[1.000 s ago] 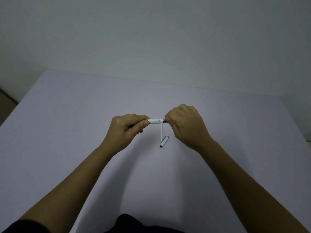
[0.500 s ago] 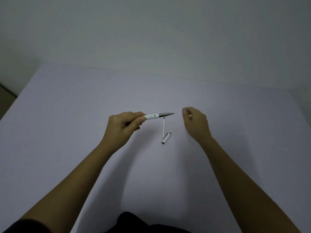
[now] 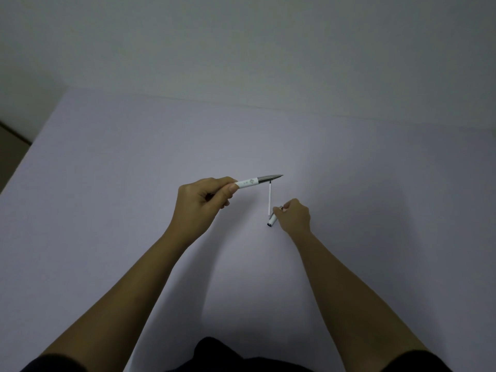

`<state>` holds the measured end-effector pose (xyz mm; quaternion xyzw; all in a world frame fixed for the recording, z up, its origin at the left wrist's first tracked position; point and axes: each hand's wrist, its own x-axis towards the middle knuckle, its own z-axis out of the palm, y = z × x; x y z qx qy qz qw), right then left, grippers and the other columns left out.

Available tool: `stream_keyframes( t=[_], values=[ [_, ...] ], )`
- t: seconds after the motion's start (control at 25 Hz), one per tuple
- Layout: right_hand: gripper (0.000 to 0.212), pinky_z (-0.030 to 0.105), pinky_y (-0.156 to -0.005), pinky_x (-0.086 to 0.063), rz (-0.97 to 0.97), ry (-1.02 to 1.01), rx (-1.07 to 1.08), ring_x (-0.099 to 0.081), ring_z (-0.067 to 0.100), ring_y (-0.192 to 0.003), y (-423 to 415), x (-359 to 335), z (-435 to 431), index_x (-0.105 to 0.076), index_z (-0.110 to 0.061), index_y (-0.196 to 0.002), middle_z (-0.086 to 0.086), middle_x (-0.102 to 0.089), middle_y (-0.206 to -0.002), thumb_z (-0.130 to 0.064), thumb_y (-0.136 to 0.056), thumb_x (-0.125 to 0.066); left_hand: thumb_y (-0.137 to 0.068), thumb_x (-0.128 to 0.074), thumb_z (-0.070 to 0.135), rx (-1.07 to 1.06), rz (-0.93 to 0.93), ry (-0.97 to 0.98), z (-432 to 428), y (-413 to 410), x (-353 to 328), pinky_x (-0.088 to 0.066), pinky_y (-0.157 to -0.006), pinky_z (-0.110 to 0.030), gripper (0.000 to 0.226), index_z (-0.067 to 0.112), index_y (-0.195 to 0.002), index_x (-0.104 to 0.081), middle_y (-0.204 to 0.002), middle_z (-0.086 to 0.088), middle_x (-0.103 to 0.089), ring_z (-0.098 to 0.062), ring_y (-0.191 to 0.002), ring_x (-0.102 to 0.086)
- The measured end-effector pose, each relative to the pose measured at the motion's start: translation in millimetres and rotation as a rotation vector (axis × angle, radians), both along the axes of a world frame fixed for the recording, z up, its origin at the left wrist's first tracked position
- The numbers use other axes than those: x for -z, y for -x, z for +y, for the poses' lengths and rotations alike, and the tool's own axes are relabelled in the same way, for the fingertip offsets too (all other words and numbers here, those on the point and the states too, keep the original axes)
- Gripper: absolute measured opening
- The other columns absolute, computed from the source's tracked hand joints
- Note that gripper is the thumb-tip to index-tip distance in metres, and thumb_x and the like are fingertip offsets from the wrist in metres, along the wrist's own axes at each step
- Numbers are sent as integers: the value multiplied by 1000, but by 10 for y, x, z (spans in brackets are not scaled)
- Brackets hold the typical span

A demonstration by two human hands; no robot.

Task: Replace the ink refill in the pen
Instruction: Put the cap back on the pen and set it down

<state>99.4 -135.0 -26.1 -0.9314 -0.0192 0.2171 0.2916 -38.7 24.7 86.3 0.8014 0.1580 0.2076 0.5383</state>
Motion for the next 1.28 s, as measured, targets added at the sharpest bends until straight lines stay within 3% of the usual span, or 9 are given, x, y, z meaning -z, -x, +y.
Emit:
stream_keyframes(
  t=[0.2,0.32,0.44,0.56,1.04,1.28],
  values=[
    [27,30,-83,-47,57,-44,108,-63,31,-100,-55,-68,-49,-68,0,-100,17,-70,-105,-20,-83,-65,-85,-60,25,-8,20,27,9,9,72,-51,-61,-15,17,20,-97,-72,-69,1,-66,-9,-60,-63],
    [27,36,-87,-51,161,-425,334,-63,24,-84,-110,-255,-65,-67,3,-102,16,-68,-92,-18,-84,-65,-86,-61,22,-15,40,16,16,31,116,-52,-61,-17,15,21,-96,-72,-69,-2,-67,-8,-60,-63],
    [24,21,-71,-55,242,-873,510,-61,12,-75,-109,-568,-83,-61,5,-102,12,-63,-89,-12,-86,-64,-86,-62,20,-20,49,44,10,60,142,-52,-61,-16,14,24,-95,-71,-70,0,-67,-7,-60,-63],
    [10,11,-64,-54,254,-1057,518,-63,6,-74,-71,-845,-97,-60,-5,-90,6,-64,-85,-14,-87,-63,-86,-62,21,-55,60,80,6,63,154,-51,-60,-14,13,24,-94,-72,-70,3,-67,-6,-59,-62],
    [18,11,-67,-53,244,-1150,342,-68,1,-72,131,-1177,10,-58,-2,-99,8,-69,-89,-17,-88,-62,-86,-62,22,-87,21,88,-21,89,86,-51,-60,-14,13,31,-90,-71,-69,1,-67,-5,-59,-62],
    [20,11,-70,-52,238,-1116,235,-69,3,-79,275,-1193,100,-61,1,-100,5,-72,-87,-16,-88,-62,-86,-63,19,-108,9,79,-76,39,68,-50,-59,-11,13,21,-94,-72,-66,1,-66,-3,-57,-62]
  ],
)
